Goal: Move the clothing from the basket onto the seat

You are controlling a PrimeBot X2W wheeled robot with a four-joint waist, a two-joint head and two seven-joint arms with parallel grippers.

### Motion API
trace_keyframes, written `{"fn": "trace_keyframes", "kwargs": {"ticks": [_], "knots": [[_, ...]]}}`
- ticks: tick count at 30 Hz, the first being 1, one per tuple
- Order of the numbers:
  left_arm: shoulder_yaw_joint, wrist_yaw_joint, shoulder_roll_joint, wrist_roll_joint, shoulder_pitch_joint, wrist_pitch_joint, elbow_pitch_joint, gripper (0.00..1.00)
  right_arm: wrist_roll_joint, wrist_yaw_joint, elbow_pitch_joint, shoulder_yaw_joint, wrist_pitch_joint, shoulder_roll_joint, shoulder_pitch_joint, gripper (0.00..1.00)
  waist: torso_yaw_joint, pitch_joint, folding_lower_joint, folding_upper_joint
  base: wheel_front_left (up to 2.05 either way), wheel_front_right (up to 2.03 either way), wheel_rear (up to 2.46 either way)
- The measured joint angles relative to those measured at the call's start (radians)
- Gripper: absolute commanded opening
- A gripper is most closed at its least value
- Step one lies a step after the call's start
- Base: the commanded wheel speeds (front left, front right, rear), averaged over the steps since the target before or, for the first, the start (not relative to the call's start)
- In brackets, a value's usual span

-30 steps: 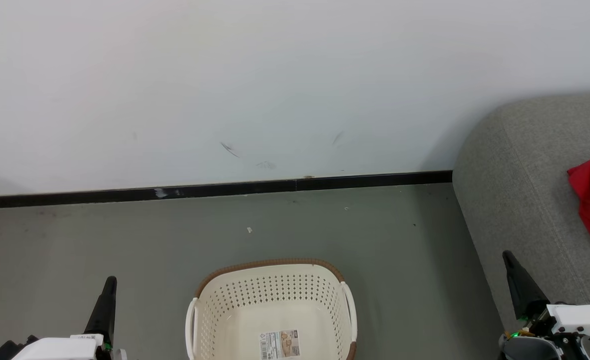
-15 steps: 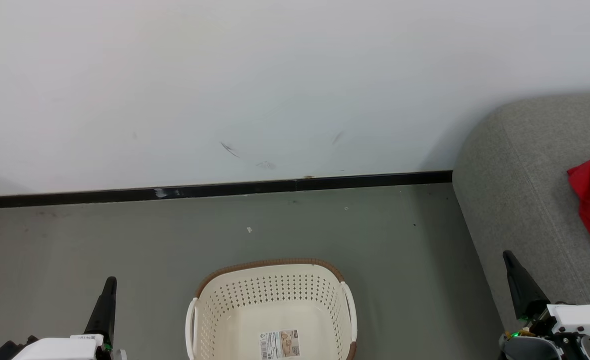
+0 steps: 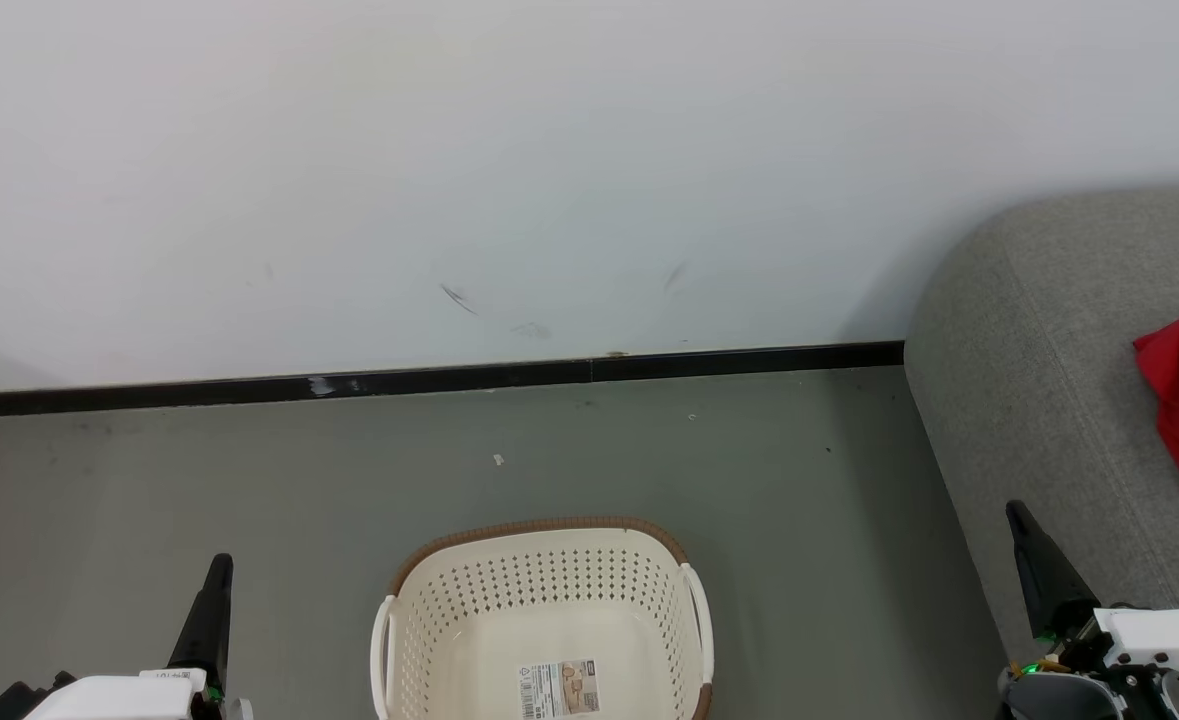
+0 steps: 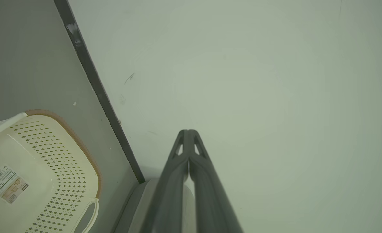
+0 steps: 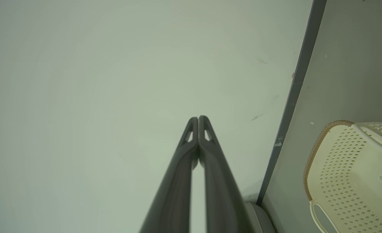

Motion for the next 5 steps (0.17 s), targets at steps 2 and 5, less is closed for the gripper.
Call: {"fn": "trace_keyframes", "kwargs": {"ticks": [2, 5], "knots": [[0.000, 0.000, 0.000, 0.000, 0.000, 0.000, 0.000, 0.00, 0.000, 0.000, 0.000, 0.000, 0.000, 0.000, 0.000, 0.00, 0.000, 0.000, 0.0000, 0.0000, 0.00, 0.00, 0.00], [0.000, 0.000, 0.000, 0.000, 0.000, 0.000, 0.000, 0.00, 0.000, 0.000, 0.000, 0.000, 0.001, 0.000, 0.000, 0.00, 0.000, 0.000, 0.0000, 0.0000, 0.00, 0.00, 0.00]]}}
